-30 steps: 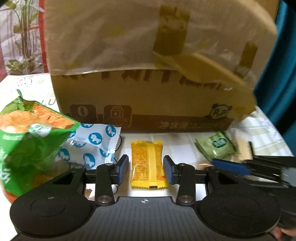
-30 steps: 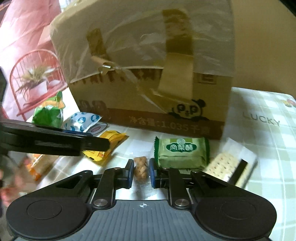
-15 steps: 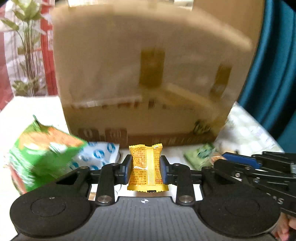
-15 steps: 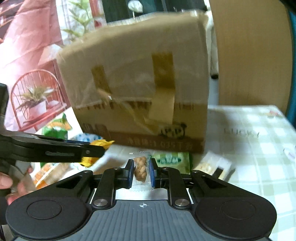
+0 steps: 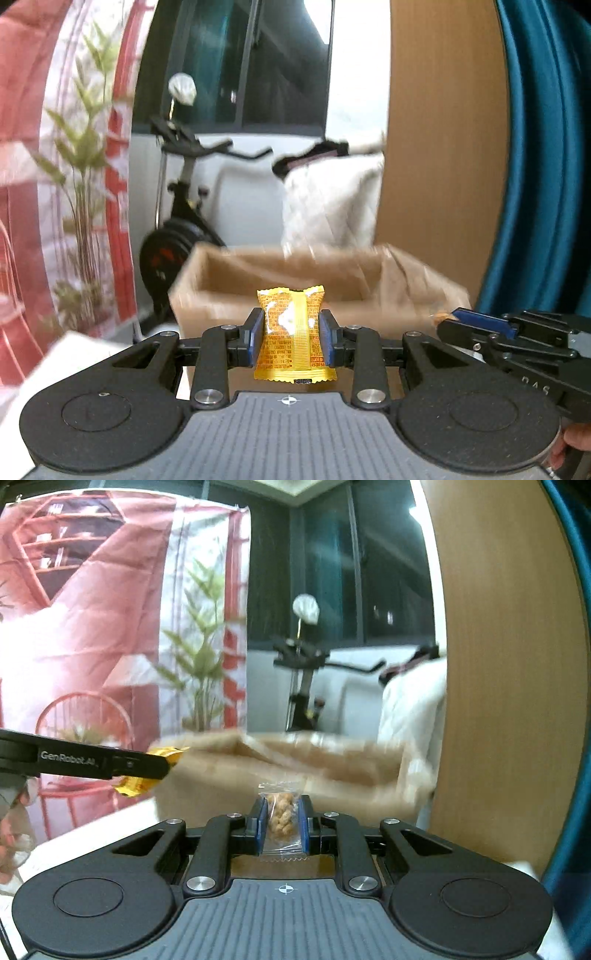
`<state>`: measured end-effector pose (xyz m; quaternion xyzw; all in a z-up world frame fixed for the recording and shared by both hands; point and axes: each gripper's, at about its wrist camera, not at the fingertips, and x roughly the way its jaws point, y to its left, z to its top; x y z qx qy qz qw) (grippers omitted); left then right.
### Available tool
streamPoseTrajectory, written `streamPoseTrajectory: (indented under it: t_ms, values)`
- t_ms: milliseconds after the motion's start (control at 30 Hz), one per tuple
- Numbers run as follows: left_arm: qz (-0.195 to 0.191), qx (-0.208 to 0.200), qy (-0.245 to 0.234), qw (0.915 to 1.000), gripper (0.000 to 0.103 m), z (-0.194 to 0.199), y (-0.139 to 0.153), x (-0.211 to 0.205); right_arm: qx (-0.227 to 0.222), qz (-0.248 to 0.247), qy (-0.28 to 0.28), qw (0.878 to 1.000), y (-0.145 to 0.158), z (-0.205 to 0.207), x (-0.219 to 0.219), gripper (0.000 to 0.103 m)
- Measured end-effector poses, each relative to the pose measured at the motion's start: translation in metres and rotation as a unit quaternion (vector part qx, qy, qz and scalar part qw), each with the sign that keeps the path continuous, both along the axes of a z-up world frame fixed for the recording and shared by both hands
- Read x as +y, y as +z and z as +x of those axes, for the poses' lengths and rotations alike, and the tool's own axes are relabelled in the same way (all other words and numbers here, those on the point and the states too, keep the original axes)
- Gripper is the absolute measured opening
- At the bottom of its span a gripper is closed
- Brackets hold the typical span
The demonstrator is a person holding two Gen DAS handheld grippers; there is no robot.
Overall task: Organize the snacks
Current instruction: 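Lift both packets over the box and open both grippers inside, then grasp the green pastry packet with the right gripper while the left gripper reaches the biscuit bar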
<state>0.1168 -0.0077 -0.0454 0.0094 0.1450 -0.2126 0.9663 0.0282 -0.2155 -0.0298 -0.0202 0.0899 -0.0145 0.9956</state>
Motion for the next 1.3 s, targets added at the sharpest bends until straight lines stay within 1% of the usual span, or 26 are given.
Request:
streamPoseTrajectory:
  t_ms: [100,200,333,433,467,500,533,567,600,667,700,767,900,967,1033,1100,1300]
  values:
    - [-0.001,-0.003,0.011,0.9999,0.033,0.028,0.016,-0.002,0.003,-0.006,-0.013,1.000,0.018,0.028,-0.018,0.016]
    - [0.010,0.009,0.026,0.9996,0.033,0.060,0.018,-0.006,0.026,0.012,-0.030,0.999,0.028,0.061,-0.041,0.016]
    - [0.036,0.041,0.047,0.9974,0.033,0.090,0.009,-0.007,0.063,0.016,-0.058,0.996,0.024,0.094,-0.053,0.016]
    - [0.052,0.065,0.050,0.9953,0.034,0.107,-0.002,-0.010,0.087,0.032,-0.074,0.993,0.012,0.103,-0.058,0.017]
    - [0.054,0.070,0.046,0.9950,0.036,0.109,-0.005,-0.011,0.093,0.036,-0.080,0.992,0.007,0.103,-0.058,0.018]
    - [0.054,0.069,0.045,0.9952,0.042,0.107,-0.007,-0.009,0.095,0.038,-0.083,0.991,0.005,0.102,-0.059,0.019]
    - [0.053,0.067,0.043,0.9954,0.047,0.106,-0.007,-0.009,0.093,0.039,-0.083,0.991,0.002,0.098,-0.058,0.025]
    - [0.051,0.069,0.037,0.9956,0.059,0.104,-0.008,-0.008,0.091,0.040,-0.081,0.992,0.000,0.095,-0.056,0.034]
    - [0.048,0.070,0.031,0.9959,0.071,0.100,-0.008,-0.006,0.087,0.039,-0.078,0.992,-0.001,0.092,-0.055,0.036]
    - [0.051,0.061,0.033,0.9963,0.081,0.093,-0.006,-0.004,0.078,0.041,-0.071,0.994,-0.002,0.081,-0.052,0.042]
    - [0.056,0.058,0.039,0.9960,0.084,0.089,-0.006,-0.004,0.072,0.046,-0.066,0.994,-0.002,0.077,-0.050,0.044]
    - [0.064,0.052,0.043,0.9957,0.085,0.084,-0.004,-0.002,0.060,0.052,-0.063,0.995,0.002,0.066,-0.049,0.061]
    - [0.063,0.053,0.047,0.9955,0.088,0.071,0.000,0.003,0.051,0.058,-0.056,0.995,0.004,0.053,-0.040,0.069]
    - [0.052,0.051,0.044,0.9963,0.088,0.063,0.002,0.009,0.047,0.060,-0.054,0.996,0.004,0.045,-0.036,0.076]
    - [0.048,0.047,0.045,0.9967,0.090,0.055,0.003,0.013,0.041,0.061,-0.052,0.996,0.003,0.036,-0.030,0.082]
    - [0.047,0.048,0.049,0.9965,0.093,0.046,0.004,0.016,0.037,0.064,-0.053,0.996,0.002,0.027,-0.026,0.083]
    - [0.036,0.057,0.050,0.9965,0.093,0.026,-0.001,0.033,0.029,0.079,-0.051,0.995,-0.005,0.006,-0.021,0.083]
